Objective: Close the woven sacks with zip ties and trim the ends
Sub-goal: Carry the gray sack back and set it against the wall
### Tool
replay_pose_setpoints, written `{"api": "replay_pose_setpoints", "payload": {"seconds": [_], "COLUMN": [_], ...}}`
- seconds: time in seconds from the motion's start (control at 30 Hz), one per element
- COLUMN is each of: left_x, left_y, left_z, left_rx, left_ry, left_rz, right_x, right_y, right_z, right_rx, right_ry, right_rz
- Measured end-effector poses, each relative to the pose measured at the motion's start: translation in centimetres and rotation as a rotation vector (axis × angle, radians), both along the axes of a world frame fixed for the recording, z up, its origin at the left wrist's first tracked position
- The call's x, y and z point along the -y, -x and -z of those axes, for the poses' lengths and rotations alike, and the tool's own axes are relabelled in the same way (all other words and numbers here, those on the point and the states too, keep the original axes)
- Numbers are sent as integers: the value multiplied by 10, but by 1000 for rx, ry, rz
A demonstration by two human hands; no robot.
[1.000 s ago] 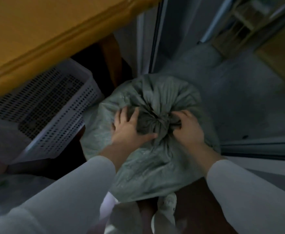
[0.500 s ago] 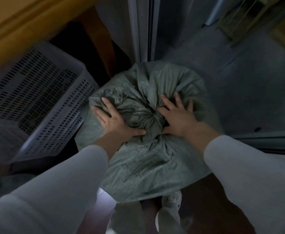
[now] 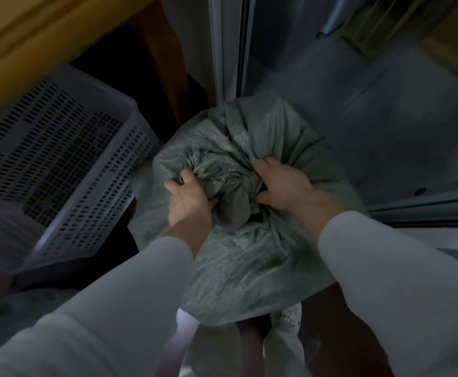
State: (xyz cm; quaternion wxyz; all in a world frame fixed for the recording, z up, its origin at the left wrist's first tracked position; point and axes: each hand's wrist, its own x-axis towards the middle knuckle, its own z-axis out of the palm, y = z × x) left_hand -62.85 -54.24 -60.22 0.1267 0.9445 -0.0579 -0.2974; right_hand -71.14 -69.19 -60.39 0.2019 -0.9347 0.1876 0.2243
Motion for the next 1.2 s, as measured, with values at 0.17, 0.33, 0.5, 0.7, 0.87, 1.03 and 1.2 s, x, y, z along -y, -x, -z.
{"api": "replay_pose_setpoints", "payload": {"seconds": [0.17, 0.33, 0.5, 0.7, 0.87, 1.03, 1.2], "left_x": [-33, -72, -82, -82, -90, -102, -104], "left_y": [-5, 12, 56, 123, 159, 183, 190], "left_z": [-7, -27, -69, -158, -279, -433, -571], "left_rx": [-47, -31, 6, 204, 392, 571, 843], "left_ry": [-47, -13, 51, 209, 327, 412, 460], "left_rz": [70, 268, 331, 380, 385, 383, 404], "right_x": [-31, -66, -74, -69, -79, -86, -91], "right_y": [-2, 11, 53, 120, 161, 180, 188], "right_z": [-23, -45, -86, -184, -306, -452, -593], "right_rx": [-1, 24, 38, 139, 313, 503, 654], "right_ry": [60, 127, 229, 369, 521, 706, 862], "right_rz": [-57, -154, -235, -302, -306, -286, -192]}}
